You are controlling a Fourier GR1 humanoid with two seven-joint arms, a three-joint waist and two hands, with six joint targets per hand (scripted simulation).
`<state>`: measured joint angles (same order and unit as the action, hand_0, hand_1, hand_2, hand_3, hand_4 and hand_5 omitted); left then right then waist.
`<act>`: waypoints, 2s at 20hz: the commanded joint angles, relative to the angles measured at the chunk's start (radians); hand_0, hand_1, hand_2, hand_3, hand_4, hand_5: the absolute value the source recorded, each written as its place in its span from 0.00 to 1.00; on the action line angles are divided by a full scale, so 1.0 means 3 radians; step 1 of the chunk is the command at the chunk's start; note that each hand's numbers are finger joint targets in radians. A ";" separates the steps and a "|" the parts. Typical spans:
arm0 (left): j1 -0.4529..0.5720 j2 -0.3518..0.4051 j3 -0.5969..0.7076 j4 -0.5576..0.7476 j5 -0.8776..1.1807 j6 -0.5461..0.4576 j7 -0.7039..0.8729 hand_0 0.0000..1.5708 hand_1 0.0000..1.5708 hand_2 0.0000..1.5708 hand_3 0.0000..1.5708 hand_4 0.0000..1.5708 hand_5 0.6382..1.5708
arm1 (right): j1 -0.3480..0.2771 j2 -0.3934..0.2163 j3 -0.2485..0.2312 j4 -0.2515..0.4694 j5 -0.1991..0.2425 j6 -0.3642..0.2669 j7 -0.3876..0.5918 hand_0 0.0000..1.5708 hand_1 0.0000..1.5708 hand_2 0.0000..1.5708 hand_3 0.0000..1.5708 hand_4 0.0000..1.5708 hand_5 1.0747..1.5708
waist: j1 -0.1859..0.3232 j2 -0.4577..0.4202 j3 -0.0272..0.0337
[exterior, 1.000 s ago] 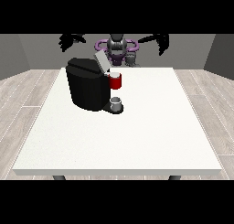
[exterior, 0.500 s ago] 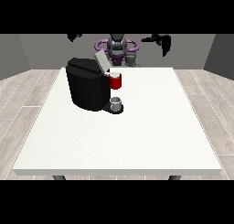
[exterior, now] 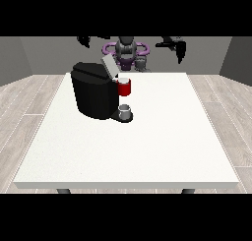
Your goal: Insert the coffee pod into the coffee machine and close the lid
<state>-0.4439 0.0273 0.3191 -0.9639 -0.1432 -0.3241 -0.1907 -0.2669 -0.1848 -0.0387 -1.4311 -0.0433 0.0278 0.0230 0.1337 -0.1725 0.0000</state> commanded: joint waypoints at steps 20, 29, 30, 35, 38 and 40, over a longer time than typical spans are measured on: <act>0.0758 0.0197 -0.0330 -0.1280 0.0544 0.0145 0.0395 0.00 0.00 0.00 0.00 0.00 1.00 | -0.0784 -0.0006 -0.0208 0.0901 -0.0021 0.0218 -0.0181 0.00 0.00 0.00 0.00 0.00 1.00 | -0.0051 0.0560 0.0000; 0.0606 0.0256 -0.0388 -0.1391 0.0567 0.0287 0.0472 0.00 0.00 0.00 0.00 0.00 1.00 | -0.1222 0.0091 -0.0180 0.1180 0.0113 0.0095 -0.0134 0.00 0.00 0.00 0.00 0.00 1.00 | -0.0023 0.0731 0.0000; 0.0684 0.0216 -0.0468 -0.1526 0.0560 0.0264 0.0453 0.00 0.00 0.00 0.00 0.00 1.00 | -0.1114 0.0087 -0.0179 0.1301 0.0193 0.0079 -0.0470 0.00 0.00 0.00 0.00 0.03 1.00 | 0.0040 0.0778 0.0000; 0.0650 0.0184 -0.0449 -0.1395 0.0549 0.0407 0.0357 0.00 0.00 0.00 0.00 0.00 1.00 | -0.1243 0.0098 -0.0145 0.1323 0.0185 0.0168 -0.0355 0.00 0.00 0.00 0.00 0.00 1.00 | -0.0013 0.0821 0.0000; 0.0673 0.0191 -0.0505 -0.1340 0.0552 0.0363 0.0376 0.00 0.00 0.00 0.00 0.00 1.00 | -0.1378 0.0167 -0.0094 0.1333 0.0249 0.0084 -0.0258 0.00 0.00 0.00 0.00 0.00 1.00 | 0.0003 0.0821 0.0000; 0.0501 0.0324 -0.0356 -0.1250 0.0649 0.0377 0.0417 0.00 0.00 0.00 0.00 0.00 1.00 | -0.1427 0.0215 -0.0077 0.1296 0.0227 0.0101 -0.0191 0.00 0.00 0.00 0.00 0.00 1.00 | -0.0087 0.0809 0.0000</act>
<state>-0.2665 0.0982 0.1895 -1.3618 0.0268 -0.2080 -0.0683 -0.6658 -0.1469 -0.0759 -1.0626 0.0133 0.0691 -0.0573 0.1154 0.0585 -0.0021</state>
